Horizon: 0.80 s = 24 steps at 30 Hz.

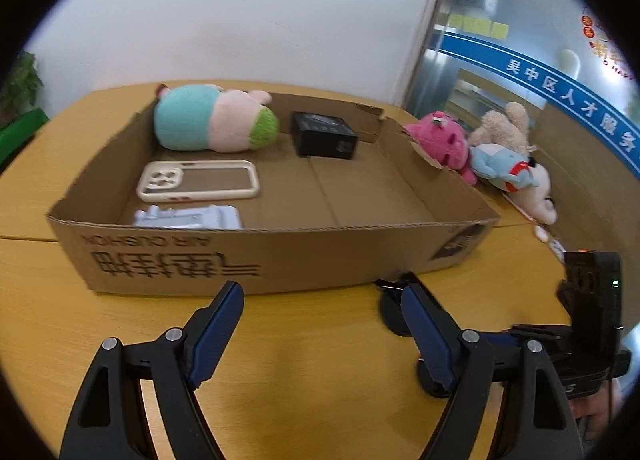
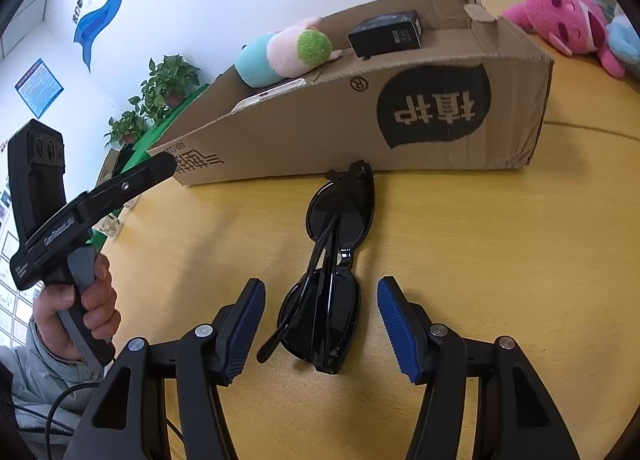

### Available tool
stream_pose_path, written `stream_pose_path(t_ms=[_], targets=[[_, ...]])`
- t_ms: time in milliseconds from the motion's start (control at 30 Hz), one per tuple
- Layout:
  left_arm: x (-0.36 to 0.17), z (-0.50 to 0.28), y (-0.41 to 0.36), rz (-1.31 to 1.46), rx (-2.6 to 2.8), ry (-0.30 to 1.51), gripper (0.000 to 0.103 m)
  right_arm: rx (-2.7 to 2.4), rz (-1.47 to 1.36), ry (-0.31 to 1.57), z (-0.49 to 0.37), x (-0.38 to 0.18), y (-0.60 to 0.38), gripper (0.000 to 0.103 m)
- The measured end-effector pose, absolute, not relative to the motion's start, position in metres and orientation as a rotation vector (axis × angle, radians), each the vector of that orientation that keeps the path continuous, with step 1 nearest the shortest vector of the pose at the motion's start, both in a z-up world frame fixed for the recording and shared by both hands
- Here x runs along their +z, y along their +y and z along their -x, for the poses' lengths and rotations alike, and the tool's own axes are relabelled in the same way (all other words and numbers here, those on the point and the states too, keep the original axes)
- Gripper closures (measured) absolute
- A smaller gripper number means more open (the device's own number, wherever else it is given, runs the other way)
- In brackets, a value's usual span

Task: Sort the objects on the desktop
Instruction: 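Close both grippers on the sunglasses frame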

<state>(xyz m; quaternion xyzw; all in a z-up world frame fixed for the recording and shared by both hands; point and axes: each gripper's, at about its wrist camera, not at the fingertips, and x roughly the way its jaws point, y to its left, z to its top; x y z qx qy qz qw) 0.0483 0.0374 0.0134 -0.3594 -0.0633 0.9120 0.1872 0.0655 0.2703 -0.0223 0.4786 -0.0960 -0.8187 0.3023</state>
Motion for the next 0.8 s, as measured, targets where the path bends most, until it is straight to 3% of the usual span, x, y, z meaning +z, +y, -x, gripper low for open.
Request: stream_pose_path(t_ms=[33, 200, 267, 367, 467, 533, 600, 733, 800], targets=[[0.012, -0.047, 0.040, 1.017, 2.534, -0.195, 0.022, -2.164, -1.278, -0.262, -0.065, -0.023, 0.270, 0.062], [0.003, -0.038, 0.060, 1.025, 2.404, -0.226, 0.023, -2.134, -1.296, -0.245, -0.068, -0.028, 0.259, 0.072], [-0.002, -0.034, 0.069, 1.047, 2.343, -0.235, 0.023, -2.145, -1.290, -0.231, -0.068, -0.028, 0.255, 0.085], [-0.009, -0.033, 0.082, 1.078, 2.280, -0.229, 0.028, -2.152, -1.294, -0.257, -0.067, -0.030, 0.252, 0.087], [-0.017, -0.032, 0.091, 1.108, 2.224, -0.232, 0.043, -2.138, -1.298, -0.297, -0.068, -0.034, 0.247, 0.088], [-0.023, -0.032, 0.095, 1.136, 2.181, -0.240, 0.058, -2.126, -1.292, -0.319, -0.070, -0.036, 0.243, 0.089], [-0.028, -0.033, 0.097, 1.160, 2.168, -0.242, 0.062, -2.123, -1.287, -0.324, -0.070, -0.036, 0.238, 0.089], [-0.039, -0.031, 0.095, 1.224, 2.148, -0.273, 0.082, -2.112, -1.281, -0.328, -0.069, -0.035, 0.231, 0.089], [-0.041, -0.031, 0.092, 1.229, 2.148, -0.282, 0.085, -2.109, -1.279, -0.334, -0.068, -0.035, 0.230, 0.089]])
